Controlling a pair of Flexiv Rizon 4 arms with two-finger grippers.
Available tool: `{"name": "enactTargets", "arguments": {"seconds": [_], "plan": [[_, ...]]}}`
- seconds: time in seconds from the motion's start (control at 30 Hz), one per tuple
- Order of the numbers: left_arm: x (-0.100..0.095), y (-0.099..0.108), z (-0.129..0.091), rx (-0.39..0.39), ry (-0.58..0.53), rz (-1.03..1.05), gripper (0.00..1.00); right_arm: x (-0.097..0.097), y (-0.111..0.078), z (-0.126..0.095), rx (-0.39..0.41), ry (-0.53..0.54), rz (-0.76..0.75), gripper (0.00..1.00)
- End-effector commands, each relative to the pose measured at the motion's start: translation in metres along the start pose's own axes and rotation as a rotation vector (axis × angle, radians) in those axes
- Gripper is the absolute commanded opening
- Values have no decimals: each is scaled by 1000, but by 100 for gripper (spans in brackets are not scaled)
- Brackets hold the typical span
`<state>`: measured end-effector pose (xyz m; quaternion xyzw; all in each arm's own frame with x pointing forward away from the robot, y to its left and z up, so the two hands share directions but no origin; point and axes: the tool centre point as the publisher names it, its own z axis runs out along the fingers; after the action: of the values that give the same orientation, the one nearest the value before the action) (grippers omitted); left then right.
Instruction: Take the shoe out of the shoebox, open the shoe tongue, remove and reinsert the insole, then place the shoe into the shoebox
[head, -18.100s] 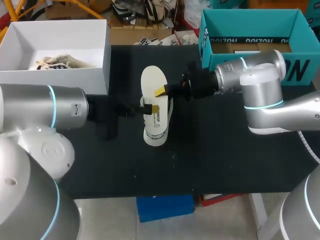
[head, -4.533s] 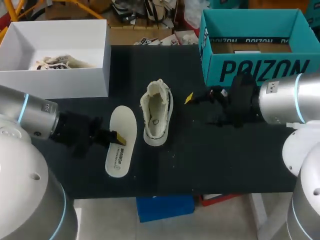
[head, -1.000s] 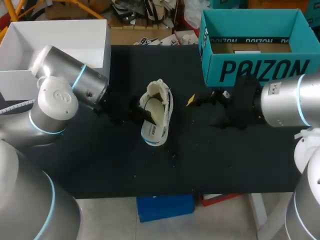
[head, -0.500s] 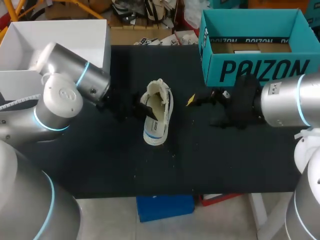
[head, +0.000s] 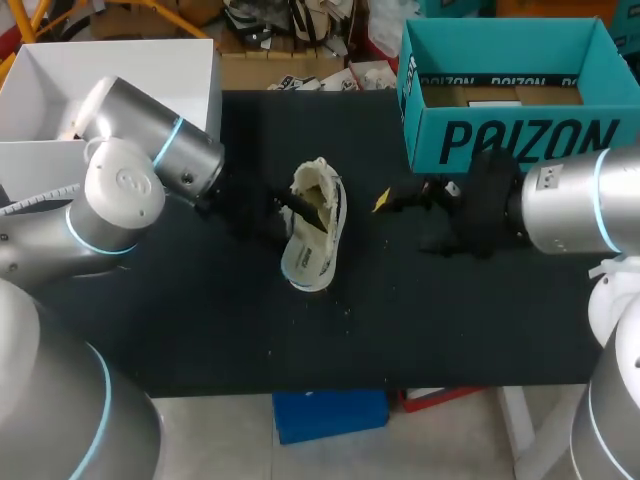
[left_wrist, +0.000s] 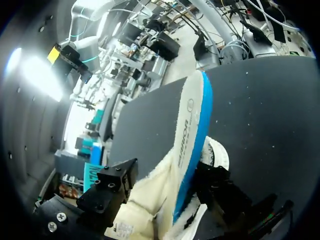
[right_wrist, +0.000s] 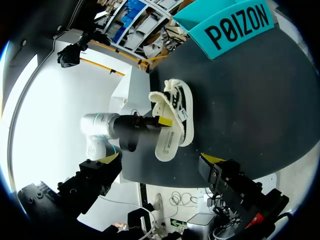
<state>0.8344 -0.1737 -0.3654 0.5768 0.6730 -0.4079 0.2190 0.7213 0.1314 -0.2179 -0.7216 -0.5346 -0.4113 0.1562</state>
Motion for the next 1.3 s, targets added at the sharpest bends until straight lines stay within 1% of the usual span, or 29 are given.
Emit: {"name": "enactTargets", "arguments": {"seconds": [0.03,0.13,0.17,0.23,0.3,0.37,0.4,0.43,0.47,0.5,0.63,0.87,1.3], "plan": [[3,-16,-11,-5,0,10,82,1,-1,0,-1,-3,0,100],[2,-23,-14,2,-7,18,76,1,-1,0,-1,-3,0,100],[1,-24,-15,3,-8,19,76,1,-1,0,-1,-3,0,100],[1,-28,-15,4,-10,24,68,1,-1,0,-1,-3,0,100],[2,-30,-15,6,-4,29,50,1,-1,0,-1,-3,0,100],[2,-32,-14,13,2,35,42,1,-1,0,-1,-3,0,100],[3,-33,-14,14,5,38,34,1,-1,0,-1,-3,0,100],[3,-33,-14,18,9,41,25,1,-1,0,-1,-3,0,100],[3,-34,-13,26,11,45,15,1,-1,0,-1,-3,0,100],[4,-33,-12,25,15,45,0,1,-1,0,-1,-3,0,100],[7,-30,-10,23,28,38,0,1,-1,0,-1,-3,0,100],[7,-30,-6,5,47,54,0,1,-1,0,-1,-3,0,100],[8,-14,3,-52,58,30,0,1,-1,0,-1,-3,0,100]]}}
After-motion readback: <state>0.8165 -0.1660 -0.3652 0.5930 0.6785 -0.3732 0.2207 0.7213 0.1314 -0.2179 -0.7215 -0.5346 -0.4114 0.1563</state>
